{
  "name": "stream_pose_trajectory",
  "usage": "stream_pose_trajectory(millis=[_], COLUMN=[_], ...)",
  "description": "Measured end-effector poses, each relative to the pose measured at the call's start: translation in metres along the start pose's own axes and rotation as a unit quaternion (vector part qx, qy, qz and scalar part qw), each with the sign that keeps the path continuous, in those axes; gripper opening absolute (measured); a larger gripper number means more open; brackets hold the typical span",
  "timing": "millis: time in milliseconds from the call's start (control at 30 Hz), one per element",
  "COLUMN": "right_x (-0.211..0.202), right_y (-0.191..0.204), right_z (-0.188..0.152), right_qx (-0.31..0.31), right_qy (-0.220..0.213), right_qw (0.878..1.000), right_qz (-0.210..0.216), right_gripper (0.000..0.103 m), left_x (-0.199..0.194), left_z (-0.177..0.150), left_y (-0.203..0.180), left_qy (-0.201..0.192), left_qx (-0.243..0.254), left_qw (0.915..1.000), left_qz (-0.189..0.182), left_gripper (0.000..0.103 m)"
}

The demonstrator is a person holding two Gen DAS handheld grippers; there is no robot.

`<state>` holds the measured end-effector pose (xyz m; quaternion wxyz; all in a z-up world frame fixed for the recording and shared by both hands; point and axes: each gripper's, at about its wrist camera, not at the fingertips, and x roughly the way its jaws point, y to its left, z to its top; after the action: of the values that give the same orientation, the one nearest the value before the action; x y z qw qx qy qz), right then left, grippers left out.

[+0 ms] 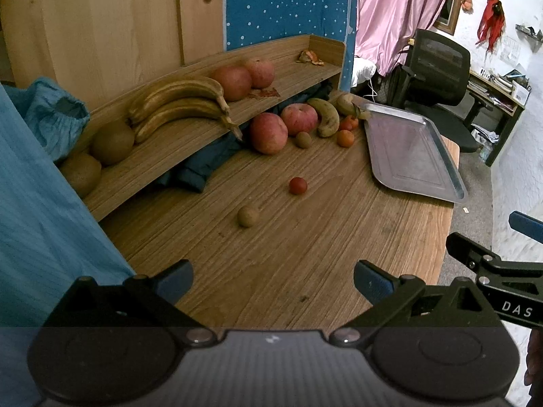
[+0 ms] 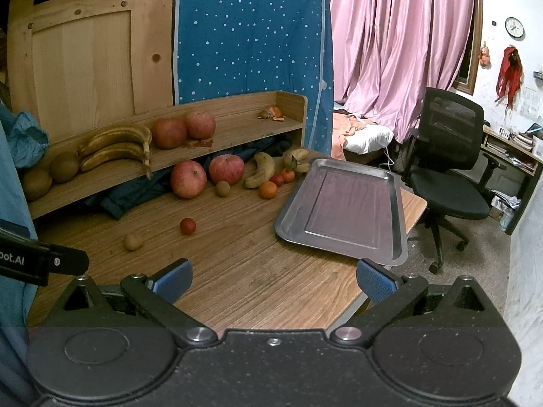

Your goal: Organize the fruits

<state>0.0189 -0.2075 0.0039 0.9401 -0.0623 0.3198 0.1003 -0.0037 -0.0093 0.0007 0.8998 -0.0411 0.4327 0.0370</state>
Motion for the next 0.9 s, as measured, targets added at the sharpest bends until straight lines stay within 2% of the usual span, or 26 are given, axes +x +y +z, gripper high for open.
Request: stream_pose_trajectory(millis=[900], right_x=[-0.0001], right_y=[-0.0001], right_z=[-0.0005], right_qx=[0.0], right_qy=[0.001], right_qw=[1.0], right_qz=[0.001], right_gripper=[0.102], left_x=[0.001], left_z=[0.0014], left_y=[-0.0003], left_qy=[0.001], left_qx=[0.0], left_qw=[1.0], left_qz=[0.0], left_gripper=[0.103])
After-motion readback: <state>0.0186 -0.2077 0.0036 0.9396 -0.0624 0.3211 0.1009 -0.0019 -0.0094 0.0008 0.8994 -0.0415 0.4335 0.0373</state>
